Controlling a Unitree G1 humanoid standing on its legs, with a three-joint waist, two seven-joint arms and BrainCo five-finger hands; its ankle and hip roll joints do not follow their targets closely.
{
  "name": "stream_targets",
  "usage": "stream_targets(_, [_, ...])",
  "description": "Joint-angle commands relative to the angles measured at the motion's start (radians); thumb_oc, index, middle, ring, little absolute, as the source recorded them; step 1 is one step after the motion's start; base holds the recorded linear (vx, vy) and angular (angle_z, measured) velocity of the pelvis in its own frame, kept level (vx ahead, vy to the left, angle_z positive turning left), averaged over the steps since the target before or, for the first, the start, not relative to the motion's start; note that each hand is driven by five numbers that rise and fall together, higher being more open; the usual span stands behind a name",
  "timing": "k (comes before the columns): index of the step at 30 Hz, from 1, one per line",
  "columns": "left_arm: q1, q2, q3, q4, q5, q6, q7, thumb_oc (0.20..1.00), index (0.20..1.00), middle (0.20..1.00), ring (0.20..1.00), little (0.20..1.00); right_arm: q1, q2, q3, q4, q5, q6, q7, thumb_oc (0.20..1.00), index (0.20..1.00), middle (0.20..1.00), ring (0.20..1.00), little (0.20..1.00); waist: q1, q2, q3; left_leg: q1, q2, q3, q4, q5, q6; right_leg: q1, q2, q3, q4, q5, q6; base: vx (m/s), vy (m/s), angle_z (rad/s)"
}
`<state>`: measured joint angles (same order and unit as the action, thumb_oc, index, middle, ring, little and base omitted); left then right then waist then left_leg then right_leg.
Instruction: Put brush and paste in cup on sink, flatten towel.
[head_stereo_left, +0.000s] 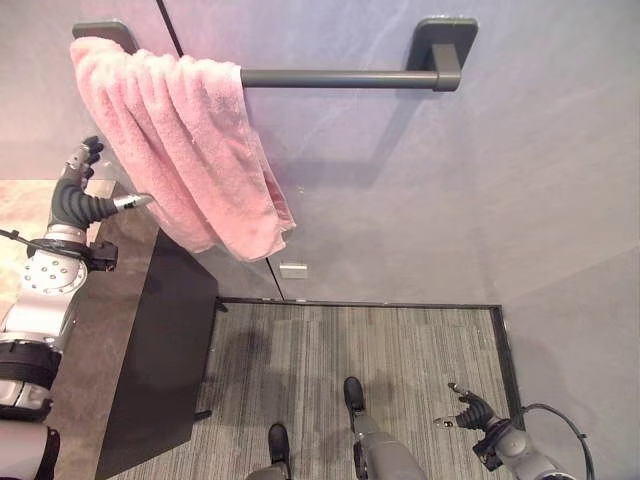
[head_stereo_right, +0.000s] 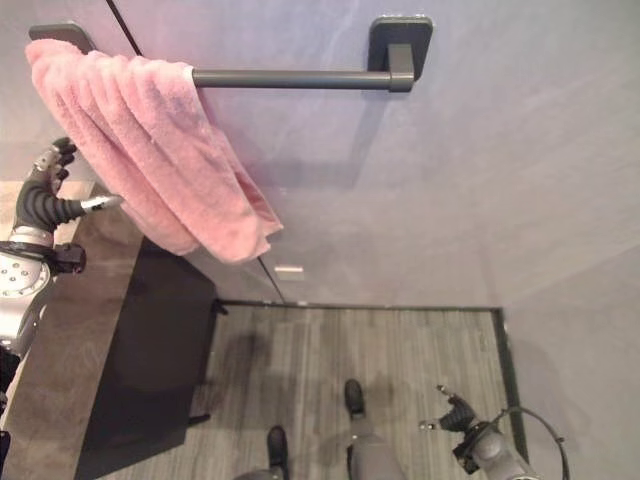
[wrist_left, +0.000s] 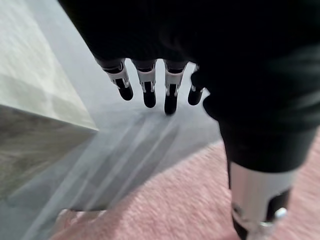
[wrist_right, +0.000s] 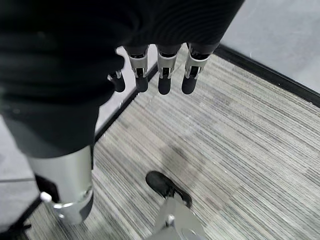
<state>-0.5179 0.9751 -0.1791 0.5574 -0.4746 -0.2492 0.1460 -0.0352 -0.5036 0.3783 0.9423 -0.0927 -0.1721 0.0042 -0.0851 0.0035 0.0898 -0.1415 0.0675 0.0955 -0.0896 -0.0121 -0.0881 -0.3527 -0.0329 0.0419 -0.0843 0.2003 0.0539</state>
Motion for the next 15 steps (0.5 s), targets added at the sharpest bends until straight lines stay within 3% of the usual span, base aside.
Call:
stream_targets(1, [-0.135,0.038,-0.028,0.03,-0.058,-0.055,-0.018,1.0,1.0,1.0,1.0,1.0,-0.014,-0.037,0.01,-0.04,-0.002,-0.013,-0.003,1.0,1.0,1.0,1.0,1.0,-0.026,-0.015,-0.001,0.01,-0.017,0.005,0.002,0.062,-0.011,0.029,-0.093,0.064,-0.003,-0.009,0.135,0.0,0.0,0.0])
stream_targets(15, [-0.156,-0.009,-0.085,0.028,-0.151,-0.059,-0.099,1.0,1.0,1.0,1.0,1.0,0.015,-0.053,0.022,-0.099,-0.004,-0.031,0.014,1.0,1.0,1.0,1.0,1.0,-0.05,-0.017,0.004,0.048,0.001,0.017,0.002,0.06,-0.02,0.044,-0.076,0.08,0.01,-0.029,0.127,0.04,-0.003,-0.03])
